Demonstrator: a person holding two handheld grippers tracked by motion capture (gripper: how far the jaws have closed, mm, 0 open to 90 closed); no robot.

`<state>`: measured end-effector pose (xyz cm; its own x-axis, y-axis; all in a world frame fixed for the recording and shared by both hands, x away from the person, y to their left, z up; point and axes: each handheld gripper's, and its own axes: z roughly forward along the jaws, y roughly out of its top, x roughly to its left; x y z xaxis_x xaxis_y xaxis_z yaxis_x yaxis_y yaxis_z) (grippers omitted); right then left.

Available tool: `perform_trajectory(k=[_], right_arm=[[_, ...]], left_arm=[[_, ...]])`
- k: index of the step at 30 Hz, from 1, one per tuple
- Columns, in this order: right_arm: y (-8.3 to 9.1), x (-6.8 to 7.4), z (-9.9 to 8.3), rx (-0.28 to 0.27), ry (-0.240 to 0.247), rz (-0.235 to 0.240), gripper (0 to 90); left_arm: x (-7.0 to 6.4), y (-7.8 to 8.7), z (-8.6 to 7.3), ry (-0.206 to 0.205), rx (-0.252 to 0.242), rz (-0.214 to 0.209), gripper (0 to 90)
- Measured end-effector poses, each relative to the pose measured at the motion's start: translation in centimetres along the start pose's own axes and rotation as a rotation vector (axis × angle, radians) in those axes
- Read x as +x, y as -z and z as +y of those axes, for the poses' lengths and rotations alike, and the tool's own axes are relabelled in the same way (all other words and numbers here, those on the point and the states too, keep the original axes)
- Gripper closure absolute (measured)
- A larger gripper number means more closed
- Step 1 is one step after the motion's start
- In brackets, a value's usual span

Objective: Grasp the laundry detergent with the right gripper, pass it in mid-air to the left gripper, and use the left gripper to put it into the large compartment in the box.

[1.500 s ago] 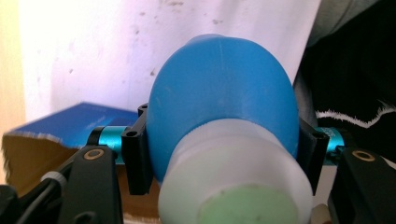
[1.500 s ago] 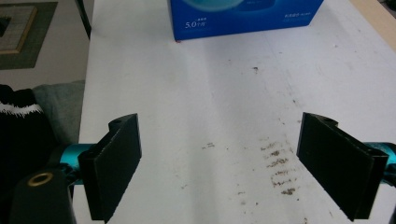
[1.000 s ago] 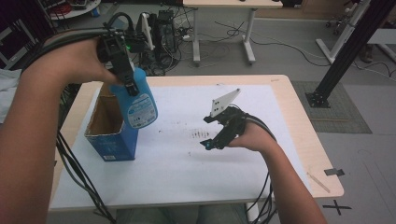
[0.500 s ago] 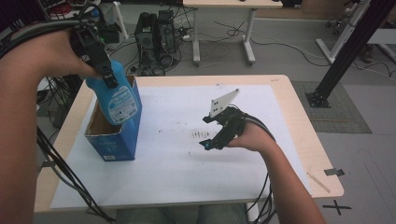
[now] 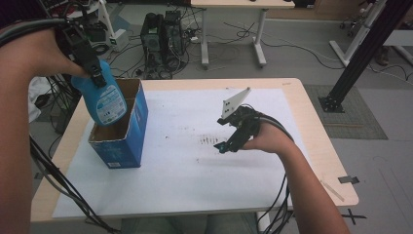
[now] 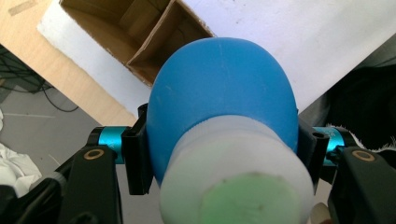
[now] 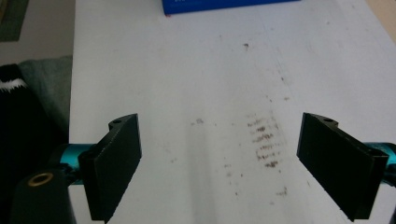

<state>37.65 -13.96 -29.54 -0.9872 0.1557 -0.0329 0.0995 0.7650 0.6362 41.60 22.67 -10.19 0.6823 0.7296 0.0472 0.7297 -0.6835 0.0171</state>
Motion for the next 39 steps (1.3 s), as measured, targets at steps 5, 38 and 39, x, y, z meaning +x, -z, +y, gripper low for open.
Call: perform_trajectory(k=[5,38,39], right_arm=[[1.4,-0.6,0.3,0.088,0.019,-0.015,13.1],[5.8,-1.0,-0.7,0.325,0.029,-0.078,13.1],[5.9,-1.0,-0.7,0.322,0.031,-0.081,13.1]], left_arm=[[0.2,-0.2,0.0,0.004,0.011,0.000,37.8],[1.7,-5.9,0.4,0.018,0.046,-0.040,37.8],[1.8,-6.0,0.5,0.003,0.058,-0.041,37.8]])
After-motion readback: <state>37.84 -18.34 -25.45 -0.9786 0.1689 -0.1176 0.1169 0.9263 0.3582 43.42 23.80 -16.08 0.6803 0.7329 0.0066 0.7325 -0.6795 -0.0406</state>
